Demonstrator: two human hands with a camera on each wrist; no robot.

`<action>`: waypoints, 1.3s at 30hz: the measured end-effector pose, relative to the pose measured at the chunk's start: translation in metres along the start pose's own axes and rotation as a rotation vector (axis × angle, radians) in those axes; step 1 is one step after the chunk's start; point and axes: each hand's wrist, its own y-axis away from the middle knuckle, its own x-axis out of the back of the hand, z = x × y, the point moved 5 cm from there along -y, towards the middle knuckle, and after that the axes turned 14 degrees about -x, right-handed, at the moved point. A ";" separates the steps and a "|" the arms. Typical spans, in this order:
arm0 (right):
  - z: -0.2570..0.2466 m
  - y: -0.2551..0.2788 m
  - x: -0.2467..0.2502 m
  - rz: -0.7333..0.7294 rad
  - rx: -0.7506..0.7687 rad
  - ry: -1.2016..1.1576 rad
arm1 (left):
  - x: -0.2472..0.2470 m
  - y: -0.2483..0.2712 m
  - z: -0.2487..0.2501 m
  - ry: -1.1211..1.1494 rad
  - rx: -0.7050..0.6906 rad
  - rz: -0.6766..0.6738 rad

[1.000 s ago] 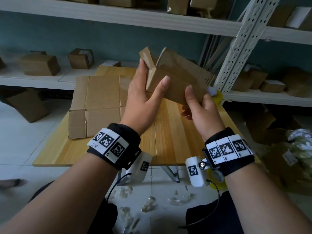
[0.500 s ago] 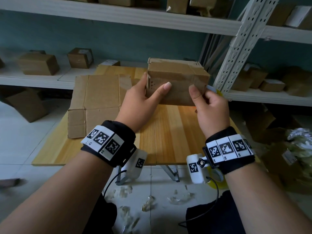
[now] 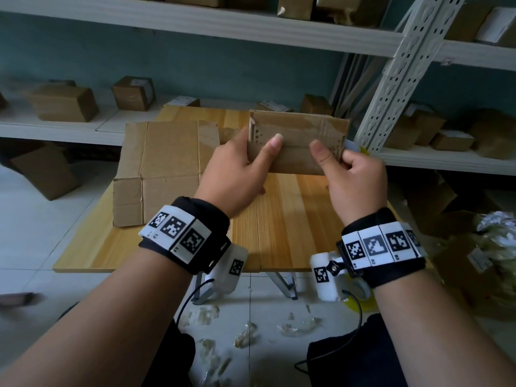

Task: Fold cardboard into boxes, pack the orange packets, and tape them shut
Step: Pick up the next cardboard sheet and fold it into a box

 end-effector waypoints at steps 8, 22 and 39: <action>-0.001 0.001 -0.003 -0.081 -0.098 -0.214 | 0.014 -0.002 0.006 0.181 -0.045 -0.002; 0.011 -0.002 -0.010 -0.109 -0.270 -0.244 | 0.017 -0.008 0.000 -0.302 -0.177 0.197; 0.006 -0.003 -0.009 -0.141 -0.280 -0.464 | 0.007 -0.007 -0.006 0.888 0.457 0.230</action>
